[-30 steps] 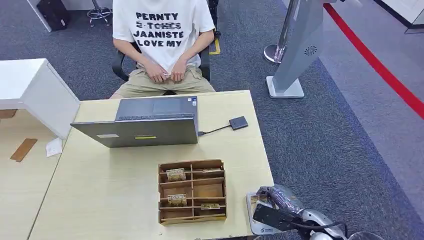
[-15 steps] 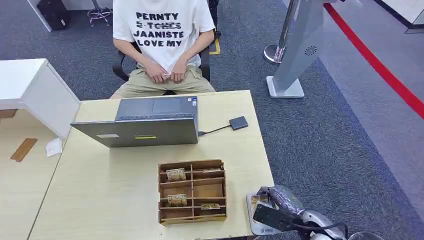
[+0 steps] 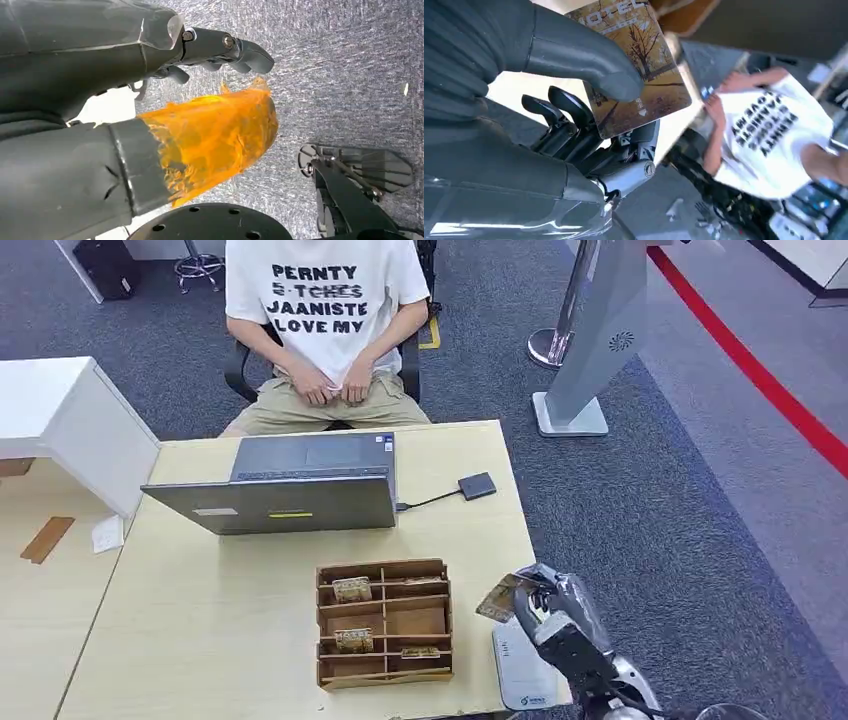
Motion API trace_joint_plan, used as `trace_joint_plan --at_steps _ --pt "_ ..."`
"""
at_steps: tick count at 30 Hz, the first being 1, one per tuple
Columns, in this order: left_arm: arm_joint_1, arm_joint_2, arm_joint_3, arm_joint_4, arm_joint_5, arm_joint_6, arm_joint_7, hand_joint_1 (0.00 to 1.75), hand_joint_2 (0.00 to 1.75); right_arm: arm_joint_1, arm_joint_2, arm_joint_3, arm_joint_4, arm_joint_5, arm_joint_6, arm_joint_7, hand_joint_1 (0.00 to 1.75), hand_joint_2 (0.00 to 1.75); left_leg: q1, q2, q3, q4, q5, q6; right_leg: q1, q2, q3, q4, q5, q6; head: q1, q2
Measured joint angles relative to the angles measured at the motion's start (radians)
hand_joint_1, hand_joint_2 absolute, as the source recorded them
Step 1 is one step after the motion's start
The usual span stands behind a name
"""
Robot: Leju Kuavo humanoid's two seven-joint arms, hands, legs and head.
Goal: Pass the card to the sensor for recognition and then transmit it.
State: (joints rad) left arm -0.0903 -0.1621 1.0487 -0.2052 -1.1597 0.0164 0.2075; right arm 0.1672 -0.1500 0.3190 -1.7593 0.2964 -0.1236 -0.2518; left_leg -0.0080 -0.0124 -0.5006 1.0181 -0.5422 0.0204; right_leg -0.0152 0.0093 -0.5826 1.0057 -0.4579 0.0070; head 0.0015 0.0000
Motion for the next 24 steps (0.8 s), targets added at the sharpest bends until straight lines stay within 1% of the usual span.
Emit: trace_joint_plan --at_steps 6,11,15,20,24 --pt "0.0 0.0 0.0 0.0 -0.001 0.0 0.0 0.0 0.0 0.012 0.037 -0.029 -0.028 -0.005 -0.002 -0.007 1.75 1.75 0.0 0.0 0.0 0.0 0.0 0.0 -0.001 0.0 0.0 0.0 0.0 0.0 0.0 0.0" --pt "0.0 0.0 0.0 0.0 -0.008 -0.001 -0.006 0.0 0.0 0.02 0.072 -0.055 -0.058 -0.057 -0.001 -0.087 1.75 1.75 0.0 0.0 0.0 0.0 0.0 0.0 -0.001 0.0 0.0 0.0 0.0 0.0 0.0 0.0" --pt "-0.001 0.0 0.0 0.0 -0.017 -0.002 -0.008 0.0 0.0 0.021 0.105 -0.074 -0.097 -0.107 0.019 -0.124 1.75 1.75 0.0 0.0 0.0 0.0 0.0 0.0 -0.001 0.0 0.0 0.0 0.0 0.0 0.0 0.0" --pt "-0.001 -0.002 -0.001 0.0 -0.032 -0.005 -0.01 0.0 0.0 0.004 0.134 -0.082 -0.117 -0.14 0.055 -0.134 1.75 1.75 0.0 0.0 0.0 0.0 0.0 0.0 0.0 0.0 0.0 0.0 0.0 0.0 0.0 0.0" --pt "-0.004 -0.005 -0.003 0.0 -0.055 -0.009 -0.01 0.0 0.0 -0.058 0.149 -0.074 -0.115 -0.141 0.076 -0.135 1.75 1.75 0.0 0.0 0.0 0.0 0.001 0.001 -0.001 0.0 0.0 0.0 0.001 0.001 0.0 0.0"
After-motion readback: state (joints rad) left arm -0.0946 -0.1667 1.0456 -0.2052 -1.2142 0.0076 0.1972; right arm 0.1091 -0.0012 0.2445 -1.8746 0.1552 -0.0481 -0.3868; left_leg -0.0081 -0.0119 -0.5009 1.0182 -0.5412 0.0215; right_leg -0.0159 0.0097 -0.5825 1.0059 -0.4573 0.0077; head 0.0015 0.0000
